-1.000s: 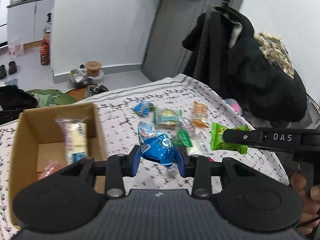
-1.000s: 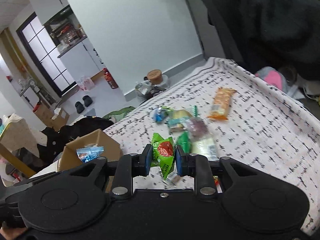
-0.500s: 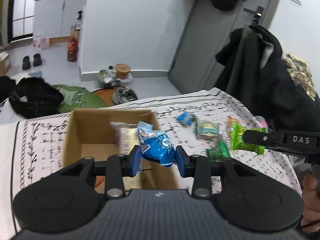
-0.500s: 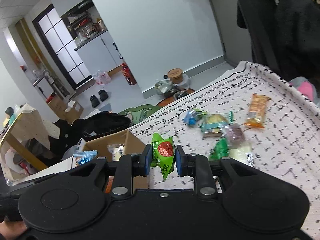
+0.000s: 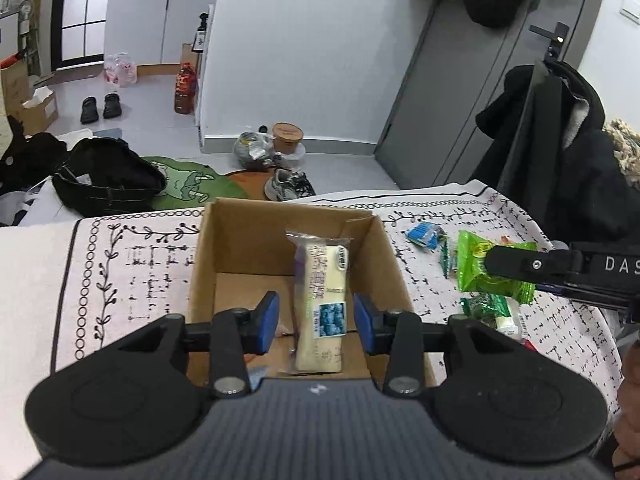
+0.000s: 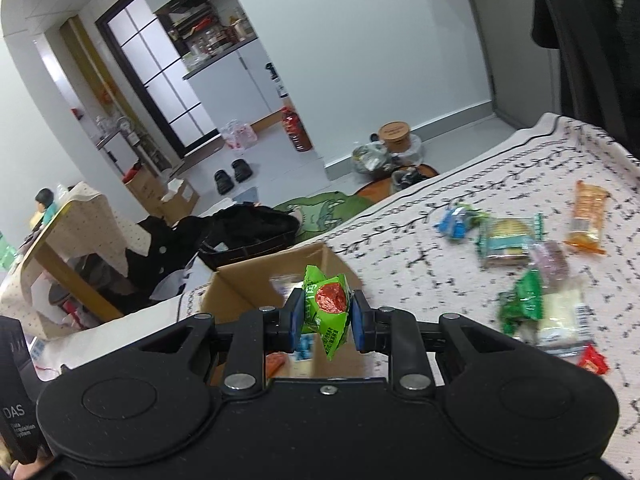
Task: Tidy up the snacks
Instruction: 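Open both tools to drop the wrappers into the box, then move both tools back toward the remaining snacks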
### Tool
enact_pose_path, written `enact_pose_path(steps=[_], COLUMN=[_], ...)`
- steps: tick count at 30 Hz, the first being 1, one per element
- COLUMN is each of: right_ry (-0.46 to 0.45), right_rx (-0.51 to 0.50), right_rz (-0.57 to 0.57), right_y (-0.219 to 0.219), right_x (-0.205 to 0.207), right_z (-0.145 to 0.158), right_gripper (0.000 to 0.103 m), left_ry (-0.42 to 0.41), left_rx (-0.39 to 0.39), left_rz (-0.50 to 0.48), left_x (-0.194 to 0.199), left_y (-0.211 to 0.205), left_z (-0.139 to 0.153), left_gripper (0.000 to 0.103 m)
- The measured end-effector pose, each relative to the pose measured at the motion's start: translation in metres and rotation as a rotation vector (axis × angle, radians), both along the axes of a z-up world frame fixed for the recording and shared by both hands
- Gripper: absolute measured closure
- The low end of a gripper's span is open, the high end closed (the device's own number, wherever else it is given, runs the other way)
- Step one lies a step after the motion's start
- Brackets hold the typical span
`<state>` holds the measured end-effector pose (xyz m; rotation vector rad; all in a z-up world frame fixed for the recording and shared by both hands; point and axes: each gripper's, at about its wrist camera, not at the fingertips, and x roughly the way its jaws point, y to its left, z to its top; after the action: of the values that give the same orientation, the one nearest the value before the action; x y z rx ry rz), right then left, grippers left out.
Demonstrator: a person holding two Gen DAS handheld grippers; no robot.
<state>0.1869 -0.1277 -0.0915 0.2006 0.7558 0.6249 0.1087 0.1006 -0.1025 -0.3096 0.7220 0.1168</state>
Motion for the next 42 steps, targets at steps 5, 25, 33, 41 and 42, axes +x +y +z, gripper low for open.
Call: enact_pose_path(steps=[5,25,33,41,42], right_ry=[0.002,0.023,0.003,-0.029,-0.031], right_rx=[0.024,-0.001,-0.010,-0.017,-0.017], right_rz=[0.037,-0.082,-0.121,-0.148,-0.153], right_y=[0.016,-0.044,-0.077,-0.104,-0.109], right_x=[0.000,0.001,-0.003,-0.007,-0.007], right_z=[0.002,-0.007,-0.002,0.003,0.003], right_gripper=[0.079,0.032,0.019,0.005,0.004], left_ry=[0.000,0.035,0.022,0.010,0.011], left_rx=[-0.001,-0.001,0.038,0.030,0.031], left_rz=[0.017,0.026,-0.019,-0.074,-0.082], left_x=[-0.004,0.002,0.003,0.009,0.010], left_y=[0.004,-0.014,-0.040,-0.062,-0.065], left_z=[0.006,0.013,0.016,0.021,0.021], left_gripper=[0.054,0.019,0.000,0.000,0.000])
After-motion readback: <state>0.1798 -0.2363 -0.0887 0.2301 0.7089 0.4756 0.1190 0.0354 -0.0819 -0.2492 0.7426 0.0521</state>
